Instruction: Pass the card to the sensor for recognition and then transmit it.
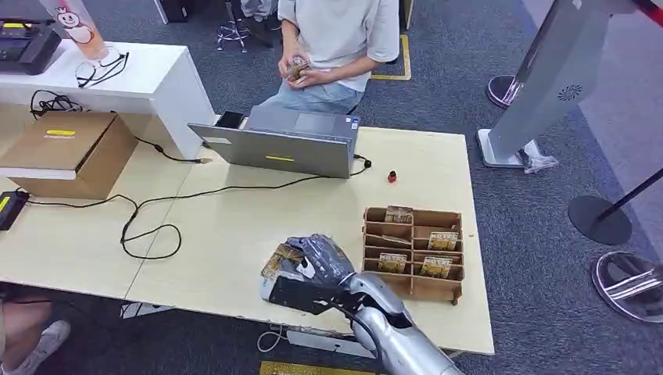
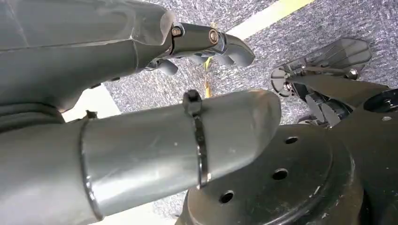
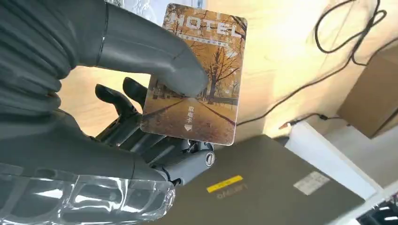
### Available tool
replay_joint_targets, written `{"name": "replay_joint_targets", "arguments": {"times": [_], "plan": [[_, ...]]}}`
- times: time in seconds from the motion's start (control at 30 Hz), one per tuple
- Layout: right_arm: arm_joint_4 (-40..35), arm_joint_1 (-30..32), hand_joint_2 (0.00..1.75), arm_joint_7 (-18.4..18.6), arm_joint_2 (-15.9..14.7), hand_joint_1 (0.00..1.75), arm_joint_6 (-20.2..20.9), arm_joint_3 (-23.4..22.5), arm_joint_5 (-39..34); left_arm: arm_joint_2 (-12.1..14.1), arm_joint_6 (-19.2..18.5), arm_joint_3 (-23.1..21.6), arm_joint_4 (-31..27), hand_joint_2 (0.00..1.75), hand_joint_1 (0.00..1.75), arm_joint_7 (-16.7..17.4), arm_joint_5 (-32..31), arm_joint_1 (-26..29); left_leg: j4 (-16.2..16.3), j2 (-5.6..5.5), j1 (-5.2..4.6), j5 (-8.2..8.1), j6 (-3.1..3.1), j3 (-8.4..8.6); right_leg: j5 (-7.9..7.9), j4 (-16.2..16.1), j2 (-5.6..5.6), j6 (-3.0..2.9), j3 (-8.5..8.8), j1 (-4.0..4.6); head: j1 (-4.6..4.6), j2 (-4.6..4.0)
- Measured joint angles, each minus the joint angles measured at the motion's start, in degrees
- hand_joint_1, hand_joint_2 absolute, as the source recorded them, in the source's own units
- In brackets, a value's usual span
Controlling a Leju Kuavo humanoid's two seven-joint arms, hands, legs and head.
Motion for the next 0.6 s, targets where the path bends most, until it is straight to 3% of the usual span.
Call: {"name": "replay_joint_targets", "arguments": {"times": [0.6], "plan": [[3.6, -1.1, 1.75, 0.1, 0.8, 1.75, -0.2, 1.2, 0.0, 0.0, -0.3, 0.0, 0.0, 0.0, 0.0, 0.3, 0.0, 0.1, 0.0, 0.0, -0.01, 0.0, 0.0, 0.0, 0.0, 0.0, 0.0, 0.0, 0.0, 0.0, 0.0, 0.0]]}}
